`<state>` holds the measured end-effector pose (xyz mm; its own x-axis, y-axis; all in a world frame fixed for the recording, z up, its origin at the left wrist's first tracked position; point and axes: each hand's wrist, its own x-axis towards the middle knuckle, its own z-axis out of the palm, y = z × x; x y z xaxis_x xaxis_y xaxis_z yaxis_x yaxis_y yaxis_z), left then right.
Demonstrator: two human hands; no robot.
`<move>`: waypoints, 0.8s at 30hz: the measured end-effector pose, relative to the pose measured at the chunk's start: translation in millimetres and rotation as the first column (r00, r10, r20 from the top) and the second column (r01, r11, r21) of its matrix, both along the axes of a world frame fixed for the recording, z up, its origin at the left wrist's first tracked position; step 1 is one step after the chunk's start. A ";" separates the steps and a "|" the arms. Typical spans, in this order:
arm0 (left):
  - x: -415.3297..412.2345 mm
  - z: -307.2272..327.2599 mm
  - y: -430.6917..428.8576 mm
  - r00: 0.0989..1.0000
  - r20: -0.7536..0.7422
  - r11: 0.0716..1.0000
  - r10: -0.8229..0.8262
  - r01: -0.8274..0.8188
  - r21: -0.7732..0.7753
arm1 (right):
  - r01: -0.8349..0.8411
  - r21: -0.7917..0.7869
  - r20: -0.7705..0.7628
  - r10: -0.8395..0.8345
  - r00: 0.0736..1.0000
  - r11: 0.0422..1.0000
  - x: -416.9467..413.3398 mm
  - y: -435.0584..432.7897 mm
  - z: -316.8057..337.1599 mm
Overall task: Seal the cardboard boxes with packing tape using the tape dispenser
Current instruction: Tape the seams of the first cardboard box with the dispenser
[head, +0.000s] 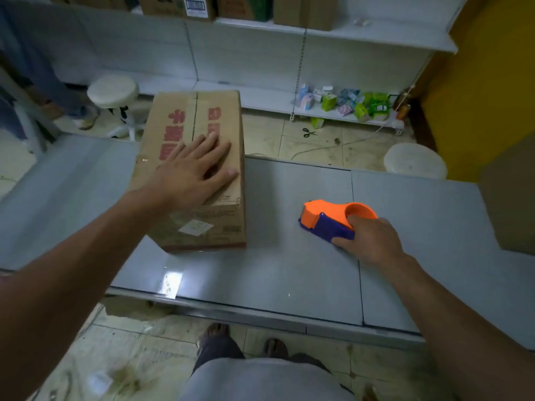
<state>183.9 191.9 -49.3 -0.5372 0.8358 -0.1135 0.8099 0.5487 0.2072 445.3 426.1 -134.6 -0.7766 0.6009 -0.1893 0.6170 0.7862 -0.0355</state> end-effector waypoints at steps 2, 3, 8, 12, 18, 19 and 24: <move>2.7 4.5 0.3 1.000 -0.006 1.000 0.017 -0.017 -0.008 | -0.040 0.030 0.015 0.040 0.999 0.999 -2.8 3.8 1.7; 4.4 6.5 0.8 0.999 -0.004 0.999 0.032 -0.032 0.009 | -0.043 0.024 0.012 0.042 0.999 0.999 -3.7 5.5 2.6; 26.5 12.7 6.9 0.993 -0.078 0.962 0.091 -0.067 0.266 | -0.090 -0.027 0.010 0.090 0.996 0.996 -5.1 10.8 -2.0; 51.9 13.6 15.9 0.997 -0.071 0.899 0.006 0.026 0.438 | -0.089 -0.096 -0.059 0.083 0.995 0.991 2.6 15.5 -6.4; 78.7 24.1 30.3 0.970 0.242 0.789 -0.028 -0.127 0.601 | -0.117 -0.062 -0.269 0.096 0.958 0.991 19.1 16.5 4.5; 80.4 26.5 34.8 0.944 0.330 0.809 -0.029 -0.171 0.562 | -0.130 -0.081 -0.314 0.099 0.944 0.988 20.6 14.3 9.6; 74.7 40.1 51.7 0.837 0.544 0.924 -0.058 -0.162 0.347 | -0.123 -0.196 -0.465 0.018 0.885 0.973 29.2 -0.2 33.7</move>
